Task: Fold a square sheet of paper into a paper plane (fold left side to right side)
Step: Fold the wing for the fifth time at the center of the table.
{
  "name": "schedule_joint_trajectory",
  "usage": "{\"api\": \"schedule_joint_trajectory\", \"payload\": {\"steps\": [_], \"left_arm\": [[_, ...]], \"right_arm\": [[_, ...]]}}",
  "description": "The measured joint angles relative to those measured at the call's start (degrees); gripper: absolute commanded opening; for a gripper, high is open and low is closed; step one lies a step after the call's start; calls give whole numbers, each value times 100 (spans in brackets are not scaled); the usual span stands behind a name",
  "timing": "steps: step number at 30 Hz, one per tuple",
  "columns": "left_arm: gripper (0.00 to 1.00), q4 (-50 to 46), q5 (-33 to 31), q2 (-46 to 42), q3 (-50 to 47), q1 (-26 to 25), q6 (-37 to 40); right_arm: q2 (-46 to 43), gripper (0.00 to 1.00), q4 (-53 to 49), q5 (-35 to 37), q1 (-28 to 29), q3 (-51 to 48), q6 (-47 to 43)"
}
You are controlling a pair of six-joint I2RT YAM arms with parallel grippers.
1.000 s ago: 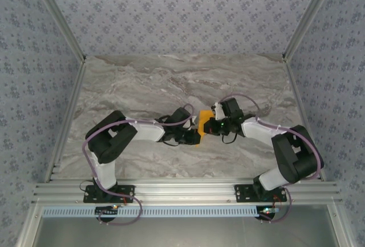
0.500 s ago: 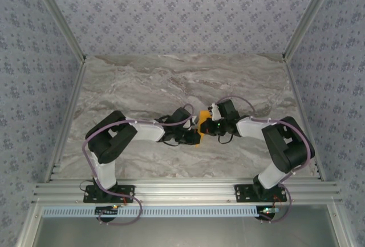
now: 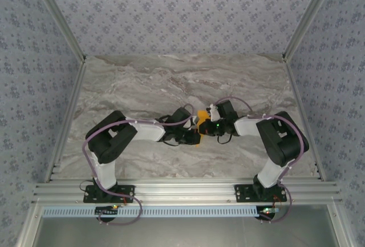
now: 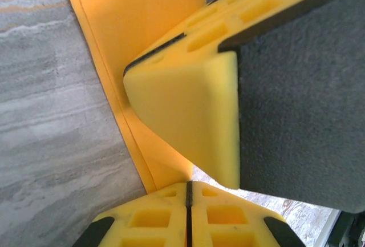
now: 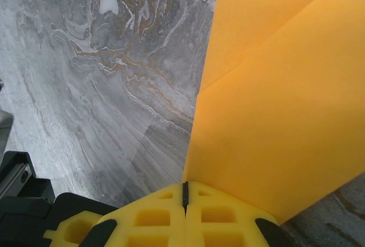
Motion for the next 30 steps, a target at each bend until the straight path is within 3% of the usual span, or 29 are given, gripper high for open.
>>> {"api": "schedule_joint_trajectory", "payload": {"steps": [21,30], "left_arm": [[8,7,-63,83,111,-22,0],[7,4,-63,85,114,-22,0]], "right_arm": [[640,0,-107,-629,-1001,632,-472],[1075,0,-256,-531,-1513,1298,-651]]}}
